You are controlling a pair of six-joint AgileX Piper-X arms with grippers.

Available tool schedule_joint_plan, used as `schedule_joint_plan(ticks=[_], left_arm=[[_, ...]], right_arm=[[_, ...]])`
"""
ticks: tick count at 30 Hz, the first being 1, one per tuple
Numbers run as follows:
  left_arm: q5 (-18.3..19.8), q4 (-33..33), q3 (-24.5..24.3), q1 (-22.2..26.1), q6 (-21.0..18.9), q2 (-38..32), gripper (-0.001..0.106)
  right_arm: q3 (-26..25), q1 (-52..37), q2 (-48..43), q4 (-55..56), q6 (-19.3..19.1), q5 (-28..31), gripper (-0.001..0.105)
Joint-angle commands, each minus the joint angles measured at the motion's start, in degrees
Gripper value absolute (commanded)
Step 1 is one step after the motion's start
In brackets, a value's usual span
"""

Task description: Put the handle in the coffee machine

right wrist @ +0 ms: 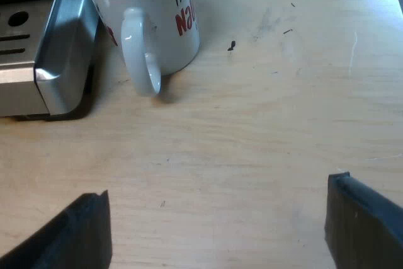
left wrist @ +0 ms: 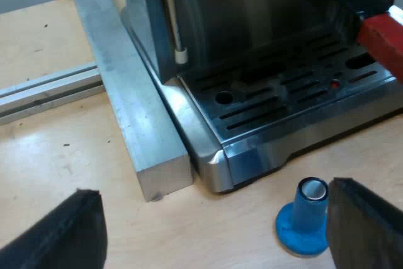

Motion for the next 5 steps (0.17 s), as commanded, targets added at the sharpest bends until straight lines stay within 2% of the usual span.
schedule_joint_plan(ticks=[1, 5], left_arm=[[-0.44, -0.66, 0.07, -0.28, -0.10, -7.85, 0.073], [-0.44, -0.66, 0.07, -0.28, -0.10, -7.85, 0.073]], right_arm=[[-0.33, -0.14, -2.56, -0.44, -0.30, 0.00, 0.071], [-0.33, -0.14, -2.56, -0.44, -0.30, 0.00, 0.071]])
